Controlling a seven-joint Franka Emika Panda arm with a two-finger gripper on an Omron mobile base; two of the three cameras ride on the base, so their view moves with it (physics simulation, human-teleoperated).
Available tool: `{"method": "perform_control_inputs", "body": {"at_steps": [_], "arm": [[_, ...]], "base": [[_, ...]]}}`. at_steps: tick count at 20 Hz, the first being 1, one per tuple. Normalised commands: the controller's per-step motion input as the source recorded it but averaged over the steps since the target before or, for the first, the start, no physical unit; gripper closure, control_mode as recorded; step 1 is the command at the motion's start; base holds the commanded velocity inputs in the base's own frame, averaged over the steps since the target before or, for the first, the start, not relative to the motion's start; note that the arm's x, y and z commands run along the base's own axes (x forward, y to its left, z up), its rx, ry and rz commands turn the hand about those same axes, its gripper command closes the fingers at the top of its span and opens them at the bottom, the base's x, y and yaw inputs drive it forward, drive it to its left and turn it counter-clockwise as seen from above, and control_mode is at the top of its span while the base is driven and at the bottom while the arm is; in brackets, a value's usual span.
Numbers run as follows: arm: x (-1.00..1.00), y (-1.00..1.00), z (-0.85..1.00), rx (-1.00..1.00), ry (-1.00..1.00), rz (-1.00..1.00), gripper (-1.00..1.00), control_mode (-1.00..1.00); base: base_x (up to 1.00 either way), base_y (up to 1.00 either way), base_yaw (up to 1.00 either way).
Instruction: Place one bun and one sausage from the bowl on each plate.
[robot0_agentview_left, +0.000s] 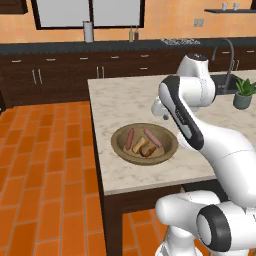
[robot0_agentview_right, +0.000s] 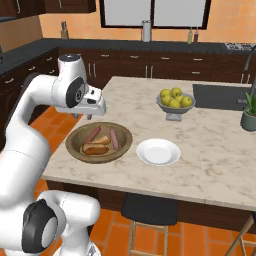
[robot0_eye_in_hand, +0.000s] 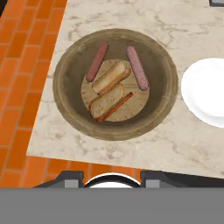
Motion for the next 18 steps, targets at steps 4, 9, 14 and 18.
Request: {"method": "perform_control_inputs", "body": {"at_steps": [4,9,14,18], "arm": [[0.00,-0.01,-0.23,0.00,0.02,0.00,-1.00,-1.00],[0.50,0.25,-0.98,0.01,0.14,-0.02,-1.00,-1.00],[0.46,0.12,-0.85,0.01,0.15,-0.07,-1.00,-1.00],[0.36,0.22,-0.58,0.00,0.07,-0.09,-1.00,-1.00]], "base": [[0.00,0.00,0.00],[0.00,0.00,0.00],[0.00,0.00,0.00],[0.00,0.00,0.00]]}}
